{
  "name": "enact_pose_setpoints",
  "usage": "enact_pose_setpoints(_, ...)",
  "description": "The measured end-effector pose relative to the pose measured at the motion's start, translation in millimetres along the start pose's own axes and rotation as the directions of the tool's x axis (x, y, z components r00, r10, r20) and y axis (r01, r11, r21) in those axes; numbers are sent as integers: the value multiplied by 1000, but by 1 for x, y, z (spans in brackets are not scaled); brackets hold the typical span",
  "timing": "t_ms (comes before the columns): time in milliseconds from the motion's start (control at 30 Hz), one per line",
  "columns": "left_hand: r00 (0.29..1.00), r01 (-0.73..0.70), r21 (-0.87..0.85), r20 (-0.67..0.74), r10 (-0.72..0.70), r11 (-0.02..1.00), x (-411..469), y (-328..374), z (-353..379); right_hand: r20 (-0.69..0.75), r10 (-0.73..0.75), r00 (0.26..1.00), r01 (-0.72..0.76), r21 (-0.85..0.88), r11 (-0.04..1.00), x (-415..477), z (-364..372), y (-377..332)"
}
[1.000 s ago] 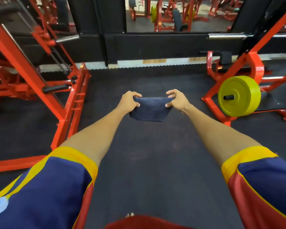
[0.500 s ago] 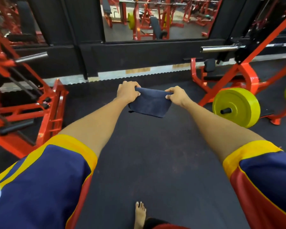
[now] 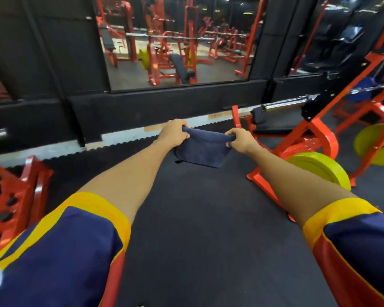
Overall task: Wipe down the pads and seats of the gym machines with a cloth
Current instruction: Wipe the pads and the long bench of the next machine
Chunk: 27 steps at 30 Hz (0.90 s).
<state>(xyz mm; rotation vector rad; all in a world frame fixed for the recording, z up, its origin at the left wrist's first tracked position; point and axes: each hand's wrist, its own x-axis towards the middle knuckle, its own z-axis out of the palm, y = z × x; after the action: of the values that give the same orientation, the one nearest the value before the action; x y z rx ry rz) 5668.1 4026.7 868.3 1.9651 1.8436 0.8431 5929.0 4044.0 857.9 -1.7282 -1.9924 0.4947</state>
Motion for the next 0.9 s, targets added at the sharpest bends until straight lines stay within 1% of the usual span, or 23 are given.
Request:
enact_pose_setpoints(100, 998, -66, -22, 4, 66, 998, 68, -15, -12, -55, 32, 998, -34, -27, 999, 53, 1, -16)
enact_pose_setpoints(167, 993, -119, -41, 18, 120, 992, 118, -25, -26, -120, 50, 991, -57, -59, 997, 91, -3, -29)
enact_pose_setpoints(333, 970, -234, -48, 62, 237, 971, 222, -28, -59, -203, 88, 975, -108, -87, 990, 168, -23, -63)
enact_pose_setpoints(433, 956, -281, -47, 73, 283, 959, 280, -22, -70, -181, 118, 976, -137, -94, 986, 214, -36, -72)
enact_pose_setpoints(567, 935, -348, -35, 55, 349, 937, 362, -15, -72, -176, 182, 967, -184, 8, 983, 284, -40, -65)
enact_pose_setpoints(667, 920, -389, -45, 29, 391, 920, 439, -14, -65, -249, 208, 946, -202, 52, 978, 353, -38, -53)
enact_pose_setpoints(767, 918, -395, -55, 24, 396, 917, 495, -12, -54, -317, 239, 918, -223, 87, 971, 404, -40, -39)
enact_pose_setpoints(900, 911, -408, -87, 28, 412, 909, 581, -3, -42, -367, 270, 890, -239, 129, 962, 485, -54, -25)
